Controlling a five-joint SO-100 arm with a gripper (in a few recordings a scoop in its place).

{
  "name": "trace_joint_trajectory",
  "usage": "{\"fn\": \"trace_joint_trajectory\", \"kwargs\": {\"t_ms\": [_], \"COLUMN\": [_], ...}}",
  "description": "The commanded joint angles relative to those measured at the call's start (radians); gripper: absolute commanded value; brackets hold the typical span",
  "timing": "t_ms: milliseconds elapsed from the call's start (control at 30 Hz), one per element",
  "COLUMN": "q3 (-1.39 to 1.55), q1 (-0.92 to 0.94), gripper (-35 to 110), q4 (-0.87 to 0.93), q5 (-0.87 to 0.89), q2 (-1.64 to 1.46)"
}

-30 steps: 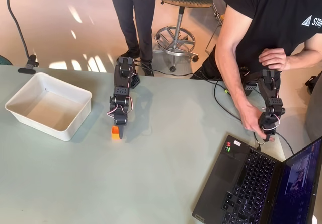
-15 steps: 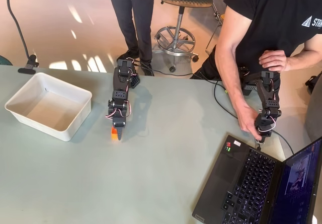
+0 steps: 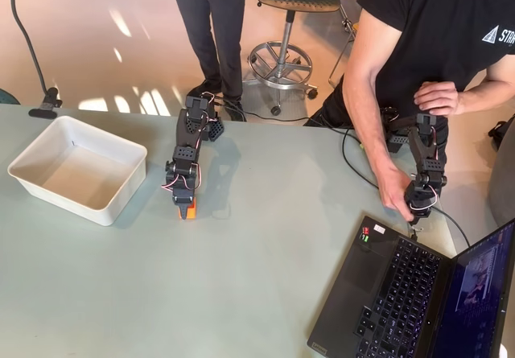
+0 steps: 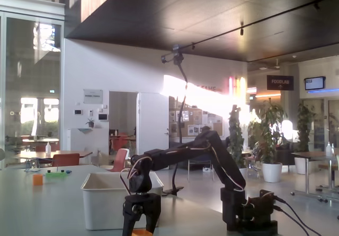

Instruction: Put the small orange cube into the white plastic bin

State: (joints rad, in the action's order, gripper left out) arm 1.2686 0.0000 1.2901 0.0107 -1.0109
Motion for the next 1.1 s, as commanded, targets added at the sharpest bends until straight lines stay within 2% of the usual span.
{"fn": "trace_joint_trajectory", "kwargs": {"t_ms": [0,200,700,867,1067], "q3": [-0.032,-0.031,-0.032,-0.032,-0.074], "q1": [0.006,0.006,0.023,0.196,0.410], "gripper": [28,28,28,28,28], "q4": [0.008,0.031,0.273,0.284,0.272], "q5": [0.002,0.003,0.005,-0.005,-0.135], "q2": [-0.040,-0.222,-0.698,-0.775,-0.776]}}
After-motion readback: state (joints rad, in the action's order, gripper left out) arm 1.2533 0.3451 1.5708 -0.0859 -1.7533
